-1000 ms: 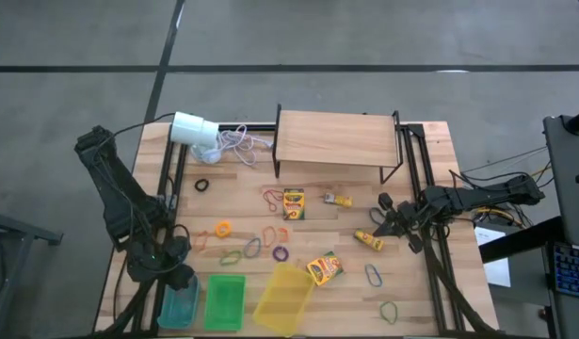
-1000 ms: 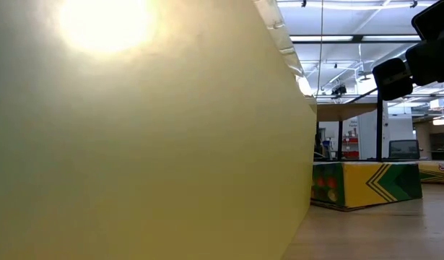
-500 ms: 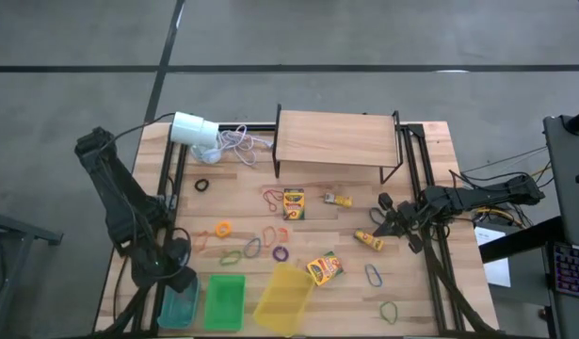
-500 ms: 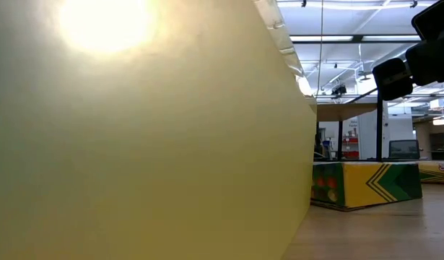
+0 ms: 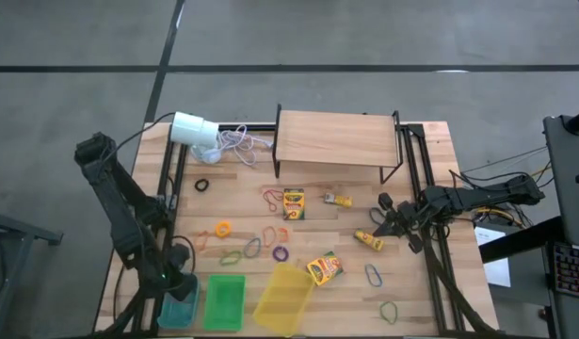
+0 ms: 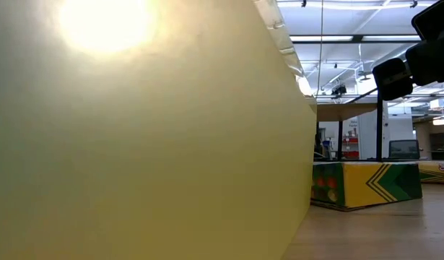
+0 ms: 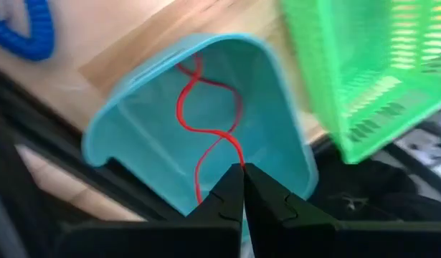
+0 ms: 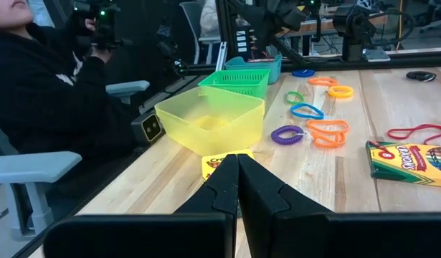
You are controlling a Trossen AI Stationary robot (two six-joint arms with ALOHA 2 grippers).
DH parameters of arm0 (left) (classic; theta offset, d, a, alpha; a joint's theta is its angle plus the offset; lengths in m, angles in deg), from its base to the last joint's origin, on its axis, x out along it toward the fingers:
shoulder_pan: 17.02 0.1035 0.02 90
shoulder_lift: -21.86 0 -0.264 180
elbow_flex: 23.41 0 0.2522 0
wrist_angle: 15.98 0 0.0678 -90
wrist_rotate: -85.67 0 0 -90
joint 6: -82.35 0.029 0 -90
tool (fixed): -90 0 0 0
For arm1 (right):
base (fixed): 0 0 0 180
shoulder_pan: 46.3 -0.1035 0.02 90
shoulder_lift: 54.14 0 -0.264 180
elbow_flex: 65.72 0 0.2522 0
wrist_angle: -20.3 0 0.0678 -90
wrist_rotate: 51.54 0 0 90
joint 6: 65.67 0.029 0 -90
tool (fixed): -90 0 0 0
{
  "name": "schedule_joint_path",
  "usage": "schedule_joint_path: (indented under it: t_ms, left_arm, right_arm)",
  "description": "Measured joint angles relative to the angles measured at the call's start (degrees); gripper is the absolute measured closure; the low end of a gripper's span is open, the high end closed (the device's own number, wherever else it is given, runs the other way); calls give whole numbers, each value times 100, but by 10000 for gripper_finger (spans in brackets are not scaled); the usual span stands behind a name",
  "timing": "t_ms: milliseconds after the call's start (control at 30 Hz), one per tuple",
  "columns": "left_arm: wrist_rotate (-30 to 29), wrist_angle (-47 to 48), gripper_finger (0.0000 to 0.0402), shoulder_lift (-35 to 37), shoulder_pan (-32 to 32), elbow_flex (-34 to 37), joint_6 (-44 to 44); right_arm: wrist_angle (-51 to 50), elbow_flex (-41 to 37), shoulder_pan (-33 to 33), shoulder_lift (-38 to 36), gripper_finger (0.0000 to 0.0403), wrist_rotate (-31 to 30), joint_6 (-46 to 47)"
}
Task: Pick & Place Office Desk Supplies
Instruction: Put the red rubberband into the blue bin
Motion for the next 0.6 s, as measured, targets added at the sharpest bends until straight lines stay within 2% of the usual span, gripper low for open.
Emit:
schedule_joint_path:
  t_ms: [233,433,600]
  left_arm:
    - [398,205,391,-440,0,0,-298]
    - [380,185,390,-522,7,0,-293]
    - [222,183,365,-522,7,0,-278]
  right_arm:
    - [0,0,0,-1,394,-1,1]
    - [0,0,0,-2,394,0,1]
    - [0,2,0,0,394,0,1]
